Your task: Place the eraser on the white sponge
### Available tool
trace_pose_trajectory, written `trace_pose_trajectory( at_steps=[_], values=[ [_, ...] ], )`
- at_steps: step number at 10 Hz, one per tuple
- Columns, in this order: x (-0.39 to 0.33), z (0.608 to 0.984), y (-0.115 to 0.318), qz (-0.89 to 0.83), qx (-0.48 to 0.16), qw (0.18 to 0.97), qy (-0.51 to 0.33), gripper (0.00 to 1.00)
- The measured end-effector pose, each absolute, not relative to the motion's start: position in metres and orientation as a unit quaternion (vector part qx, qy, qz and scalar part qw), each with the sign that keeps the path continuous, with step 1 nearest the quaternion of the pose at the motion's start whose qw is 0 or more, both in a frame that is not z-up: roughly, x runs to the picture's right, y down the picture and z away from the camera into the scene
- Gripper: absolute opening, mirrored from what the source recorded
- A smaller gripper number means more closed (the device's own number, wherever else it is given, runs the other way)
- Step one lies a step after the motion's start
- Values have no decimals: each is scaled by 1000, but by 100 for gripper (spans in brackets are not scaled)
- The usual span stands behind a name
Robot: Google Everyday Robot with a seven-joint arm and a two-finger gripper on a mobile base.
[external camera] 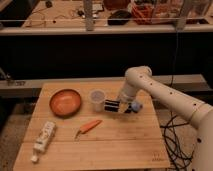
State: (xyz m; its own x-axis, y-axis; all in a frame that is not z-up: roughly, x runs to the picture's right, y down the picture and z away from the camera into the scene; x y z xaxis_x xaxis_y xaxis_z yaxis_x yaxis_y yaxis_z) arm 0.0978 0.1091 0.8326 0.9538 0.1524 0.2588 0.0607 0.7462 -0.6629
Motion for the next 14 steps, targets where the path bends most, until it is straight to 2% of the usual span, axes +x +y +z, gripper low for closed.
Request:
trace_pose_trajectory(
  at_steps=[14],
  values=[
    [98, 831, 109, 36, -374, 915, -148, 2]
  ],
)
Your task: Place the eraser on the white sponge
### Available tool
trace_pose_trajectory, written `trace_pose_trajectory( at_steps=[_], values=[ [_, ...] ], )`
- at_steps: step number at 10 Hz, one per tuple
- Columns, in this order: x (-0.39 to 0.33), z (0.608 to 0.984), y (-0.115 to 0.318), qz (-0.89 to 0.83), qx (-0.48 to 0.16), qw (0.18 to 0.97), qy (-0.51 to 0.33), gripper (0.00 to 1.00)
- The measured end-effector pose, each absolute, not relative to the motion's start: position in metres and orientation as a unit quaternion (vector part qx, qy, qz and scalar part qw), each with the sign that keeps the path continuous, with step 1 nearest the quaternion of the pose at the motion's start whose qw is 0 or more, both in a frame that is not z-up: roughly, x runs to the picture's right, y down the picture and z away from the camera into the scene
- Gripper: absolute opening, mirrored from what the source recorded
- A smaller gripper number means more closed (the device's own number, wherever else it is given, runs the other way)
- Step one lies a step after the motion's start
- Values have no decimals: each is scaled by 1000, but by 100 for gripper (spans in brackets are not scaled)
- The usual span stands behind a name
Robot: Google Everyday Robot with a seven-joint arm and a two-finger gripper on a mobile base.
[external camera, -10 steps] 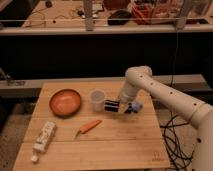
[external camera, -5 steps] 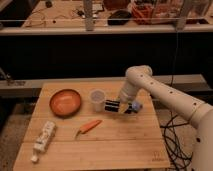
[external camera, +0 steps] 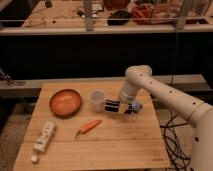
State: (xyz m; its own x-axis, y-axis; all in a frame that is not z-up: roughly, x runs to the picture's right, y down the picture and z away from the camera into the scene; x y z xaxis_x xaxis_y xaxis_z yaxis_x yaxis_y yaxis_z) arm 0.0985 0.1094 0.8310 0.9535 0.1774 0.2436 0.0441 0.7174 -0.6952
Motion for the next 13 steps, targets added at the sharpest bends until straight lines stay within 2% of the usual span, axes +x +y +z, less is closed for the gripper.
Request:
trace_pose_trajectory(
  at_steps=[13],
  values=[
    [98, 834, 111, 48, -393, 907, -145, 2]
  ],
)
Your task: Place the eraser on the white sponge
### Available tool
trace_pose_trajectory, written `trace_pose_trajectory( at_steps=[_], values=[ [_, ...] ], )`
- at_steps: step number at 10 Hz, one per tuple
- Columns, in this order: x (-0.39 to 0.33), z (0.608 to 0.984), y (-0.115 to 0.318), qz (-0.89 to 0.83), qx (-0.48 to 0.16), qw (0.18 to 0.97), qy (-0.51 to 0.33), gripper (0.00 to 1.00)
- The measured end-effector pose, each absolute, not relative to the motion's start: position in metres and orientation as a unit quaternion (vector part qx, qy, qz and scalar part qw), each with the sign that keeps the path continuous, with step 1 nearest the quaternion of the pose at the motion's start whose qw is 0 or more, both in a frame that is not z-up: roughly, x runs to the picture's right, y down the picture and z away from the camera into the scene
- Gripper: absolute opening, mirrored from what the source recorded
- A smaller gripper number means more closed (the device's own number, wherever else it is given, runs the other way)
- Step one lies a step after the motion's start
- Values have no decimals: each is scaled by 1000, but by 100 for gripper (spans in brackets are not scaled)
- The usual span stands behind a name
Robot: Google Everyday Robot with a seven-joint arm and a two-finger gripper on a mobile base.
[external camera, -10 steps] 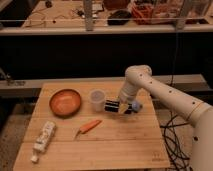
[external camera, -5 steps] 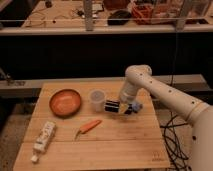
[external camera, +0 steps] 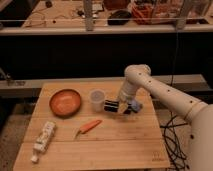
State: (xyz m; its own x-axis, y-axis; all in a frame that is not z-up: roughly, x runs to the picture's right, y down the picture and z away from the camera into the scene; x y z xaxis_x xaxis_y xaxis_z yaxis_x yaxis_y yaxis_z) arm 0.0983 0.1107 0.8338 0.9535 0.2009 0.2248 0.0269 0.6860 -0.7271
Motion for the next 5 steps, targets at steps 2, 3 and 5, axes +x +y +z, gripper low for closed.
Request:
trace_pose_trajectory(
  at_steps=[2, 3, 5],
  values=[
    [97, 835, 110, 49, -396, 905, -144, 2],
    [97, 836, 110, 50, -397, 905, -145, 2],
    [98, 836, 110, 53, -398, 904, -144, 2]
  ],
)
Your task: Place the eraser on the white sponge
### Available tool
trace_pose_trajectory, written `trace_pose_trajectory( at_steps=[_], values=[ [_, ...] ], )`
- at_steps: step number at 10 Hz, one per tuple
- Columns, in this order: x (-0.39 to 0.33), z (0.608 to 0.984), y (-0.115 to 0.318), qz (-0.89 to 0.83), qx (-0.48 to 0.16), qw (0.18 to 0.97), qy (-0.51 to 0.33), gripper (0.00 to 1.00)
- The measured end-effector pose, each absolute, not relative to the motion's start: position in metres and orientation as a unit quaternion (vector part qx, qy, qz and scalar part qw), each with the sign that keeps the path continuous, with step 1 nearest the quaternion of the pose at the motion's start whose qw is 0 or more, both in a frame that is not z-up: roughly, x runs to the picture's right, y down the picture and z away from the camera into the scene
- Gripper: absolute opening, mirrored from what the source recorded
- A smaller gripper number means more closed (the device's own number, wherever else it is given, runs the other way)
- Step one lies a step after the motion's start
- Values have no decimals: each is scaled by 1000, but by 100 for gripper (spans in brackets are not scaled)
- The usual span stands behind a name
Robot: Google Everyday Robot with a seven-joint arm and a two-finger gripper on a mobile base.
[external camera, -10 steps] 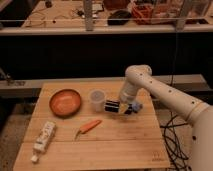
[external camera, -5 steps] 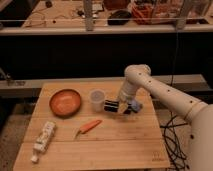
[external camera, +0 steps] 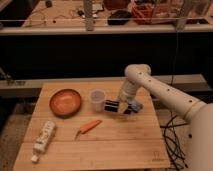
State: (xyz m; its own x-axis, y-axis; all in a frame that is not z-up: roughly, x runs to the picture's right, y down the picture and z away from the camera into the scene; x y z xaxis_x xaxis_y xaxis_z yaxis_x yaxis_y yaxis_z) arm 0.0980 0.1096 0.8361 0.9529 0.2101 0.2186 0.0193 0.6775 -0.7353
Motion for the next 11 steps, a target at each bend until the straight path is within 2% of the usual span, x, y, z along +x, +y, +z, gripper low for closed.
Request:
trace_pose_trajectory(
  at_steps=[11],
  values=[
    [102, 840, 108, 73, -413, 898, -135, 2]
  ],
)
